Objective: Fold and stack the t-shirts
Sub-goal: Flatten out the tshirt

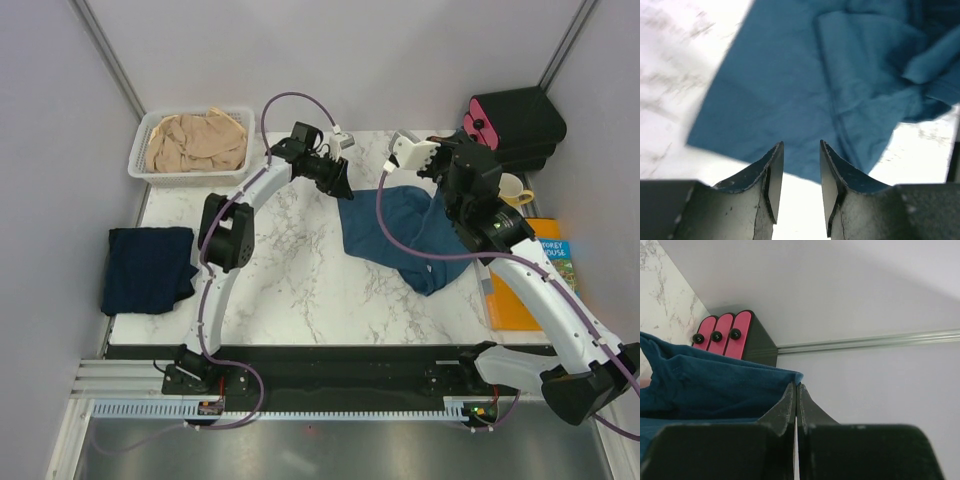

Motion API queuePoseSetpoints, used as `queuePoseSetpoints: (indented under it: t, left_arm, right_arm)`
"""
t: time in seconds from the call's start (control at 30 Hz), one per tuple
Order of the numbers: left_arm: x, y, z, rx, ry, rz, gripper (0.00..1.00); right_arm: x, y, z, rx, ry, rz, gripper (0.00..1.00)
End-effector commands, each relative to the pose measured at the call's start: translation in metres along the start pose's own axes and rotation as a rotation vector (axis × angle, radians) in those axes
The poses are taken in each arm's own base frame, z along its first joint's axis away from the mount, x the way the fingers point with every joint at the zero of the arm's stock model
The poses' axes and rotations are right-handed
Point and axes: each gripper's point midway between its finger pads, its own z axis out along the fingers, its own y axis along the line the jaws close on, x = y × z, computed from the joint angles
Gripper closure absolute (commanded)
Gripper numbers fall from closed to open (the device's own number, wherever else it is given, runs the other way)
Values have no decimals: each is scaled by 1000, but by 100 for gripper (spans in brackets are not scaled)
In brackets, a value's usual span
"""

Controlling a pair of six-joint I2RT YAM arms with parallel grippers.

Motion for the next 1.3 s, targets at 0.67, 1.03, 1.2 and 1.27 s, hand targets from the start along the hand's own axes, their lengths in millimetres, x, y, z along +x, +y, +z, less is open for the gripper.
queuePoseSetpoints:
  t: [0.67, 1.03, 1.2, 1.27]
  left_arm:
    - [71, 51, 22, -529, 427, 229, 39]
    - [132, 82, -12, -708, 736, 368, 98]
    - [136, 104, -59, -803, 763, 268, 98]
    - [136, 123, -92, -879, 767, 205, 98]
  right_arm:
    - [-20, -16, 1, 26, -95, 106, 100]
    - [-24, -20, 1, 30, -113, 137, 100]
    - [-25, -19, 0, 23, -123, 134, 100]
    - [-27, -18, 0, 19, -135, 134, 100]
